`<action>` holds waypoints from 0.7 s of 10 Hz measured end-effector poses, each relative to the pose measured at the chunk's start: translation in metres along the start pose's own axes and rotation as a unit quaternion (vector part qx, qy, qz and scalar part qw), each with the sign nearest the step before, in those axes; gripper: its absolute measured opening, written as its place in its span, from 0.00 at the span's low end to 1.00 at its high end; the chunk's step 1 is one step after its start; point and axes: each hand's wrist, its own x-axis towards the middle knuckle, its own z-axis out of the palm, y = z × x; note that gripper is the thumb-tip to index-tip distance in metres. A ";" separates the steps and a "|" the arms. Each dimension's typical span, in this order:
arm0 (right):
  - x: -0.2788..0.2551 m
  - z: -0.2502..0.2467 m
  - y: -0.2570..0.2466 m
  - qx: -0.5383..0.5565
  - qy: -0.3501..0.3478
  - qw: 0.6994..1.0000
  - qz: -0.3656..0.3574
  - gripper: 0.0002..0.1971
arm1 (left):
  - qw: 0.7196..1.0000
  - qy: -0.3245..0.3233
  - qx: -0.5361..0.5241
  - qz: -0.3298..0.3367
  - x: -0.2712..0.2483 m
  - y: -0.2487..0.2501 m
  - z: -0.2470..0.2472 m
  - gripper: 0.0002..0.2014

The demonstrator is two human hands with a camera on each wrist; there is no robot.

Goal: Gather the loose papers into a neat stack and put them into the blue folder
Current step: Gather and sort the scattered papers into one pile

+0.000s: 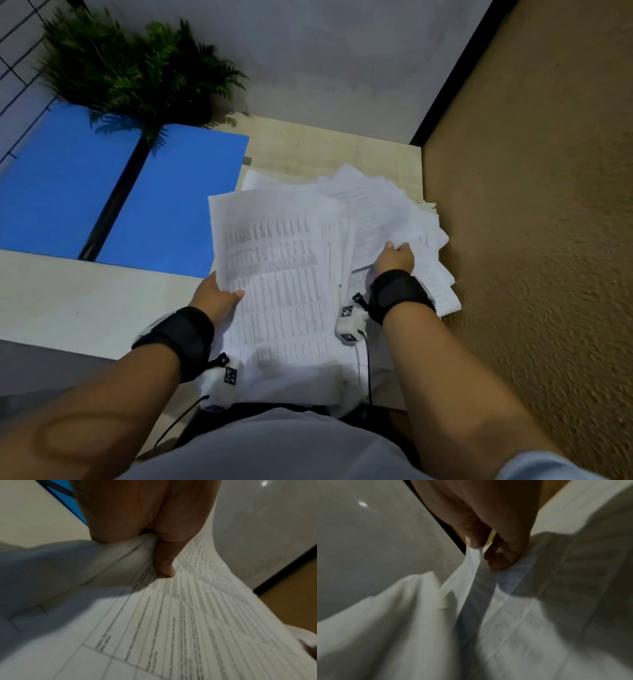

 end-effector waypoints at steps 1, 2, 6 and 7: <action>0.006 -0.030 -0.008 -0.038 0.025 0.996 -0.073 0.14 | 0.997 0.010 -0.083 -0.005 -0.009 0.008 -0.013 0.22; 0.014 -0.061 -0.008 -0.211 0.010 0.972 -0.104 0.17 | 0.992 -0.010 -0.128 -0.005 -0.007 0.009 -0.024 0.23; -0.012 -0.051 0.043 -0.309 -0.119 0.937 -0.113 0.08 | 0.992 -0.107 -0.063 0.013 0.021 0.007 0.035 0.19; -0.018 -0.048 0.050 -0.253 -0.174 0.950 -0.063 0.12 | 0.995 -0.102 0.006 0.019 0.027 0.007 0.046 0.17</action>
